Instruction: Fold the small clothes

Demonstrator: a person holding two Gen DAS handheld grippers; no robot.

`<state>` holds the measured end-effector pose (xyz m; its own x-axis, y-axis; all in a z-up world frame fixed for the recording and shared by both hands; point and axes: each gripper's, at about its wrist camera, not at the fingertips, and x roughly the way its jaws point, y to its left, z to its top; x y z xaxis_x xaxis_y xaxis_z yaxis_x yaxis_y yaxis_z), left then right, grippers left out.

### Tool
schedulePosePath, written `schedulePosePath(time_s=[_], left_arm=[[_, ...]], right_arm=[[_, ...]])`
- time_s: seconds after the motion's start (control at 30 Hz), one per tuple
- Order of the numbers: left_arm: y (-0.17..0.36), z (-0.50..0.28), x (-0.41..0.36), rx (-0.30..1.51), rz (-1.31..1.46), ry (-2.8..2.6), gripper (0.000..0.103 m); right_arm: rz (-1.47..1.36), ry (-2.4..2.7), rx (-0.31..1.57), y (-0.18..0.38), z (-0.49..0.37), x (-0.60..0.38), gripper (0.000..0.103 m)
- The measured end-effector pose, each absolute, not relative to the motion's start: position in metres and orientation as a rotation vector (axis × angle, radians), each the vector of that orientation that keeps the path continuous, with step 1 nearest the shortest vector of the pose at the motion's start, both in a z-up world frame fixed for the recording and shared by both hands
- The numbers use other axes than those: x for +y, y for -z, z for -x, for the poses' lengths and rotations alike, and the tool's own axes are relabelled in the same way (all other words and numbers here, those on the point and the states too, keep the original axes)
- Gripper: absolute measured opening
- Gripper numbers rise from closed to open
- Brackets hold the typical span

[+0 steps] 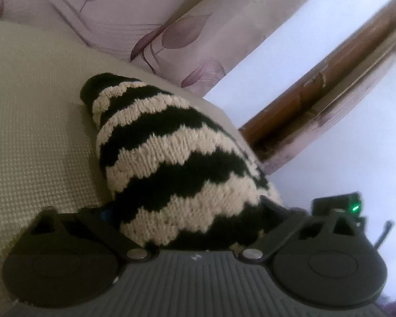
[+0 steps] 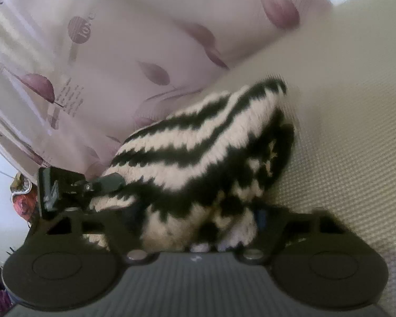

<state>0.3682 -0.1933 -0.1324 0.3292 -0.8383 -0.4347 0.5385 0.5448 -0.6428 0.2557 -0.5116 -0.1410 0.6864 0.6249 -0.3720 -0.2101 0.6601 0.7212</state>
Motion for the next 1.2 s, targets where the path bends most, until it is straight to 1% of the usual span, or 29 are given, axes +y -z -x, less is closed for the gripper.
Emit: schedulePosePath(time_s=[0.03, 0.1, 0.17, 0.47, 0.63, 0.83, 1.03, 1.2], left_arm=[[0.129, -0.363, -0.194, 0.797, 0.402, 0.912, 0.075], [0.121, -0.351, -0.193, 0.755, 0.382, 0.876, 0.067], [0.110, -0.338, -0.187, 0.741, 0.378, 0.860, 0.064], [0.049, -0.269, -0.115, 0.690, 0.361, 0.815, 0.064], [0.033, -0.222, -0.071, 0.684, 0.346, 0.768, 0.065], [0.032, -0.179, -0.033, 0.688, 0.341, 0.707, 0.065], [0.054, -0.151, -0.002, 0.704, 0.328, 0.669, 0.065], [0.077, -0.138, 0.006, 0.696, 0.291, 0.648, 0.065]], right_arm=[[-0.702, -0.504, 0.652, 0.141, -0.255, -0.509, 0.059], [-0.695, -0.481, 0.629, 0.137, -0.249, -0.503, 0.053], [-0.679, -0.463, 0.592, 0.130, -0.239, -0.495, 0.050], [-0.689, -0.556, 0.476, 0.082, -0.173, -0.438, 0.049], [-0.676, -0.597, 0.461, 0.068, -0.137, -0.395, 0.049], [-0.660, -0.641, 0.483, 0.070, -0.107, -0.349, 0.049], [-0.658, -0.654, 0.515, 0.090, -0.083, -0.314, 0.049], [-0.663, -0.649, 0.542, 0.115, -0.074, -0.297, 0.049]])
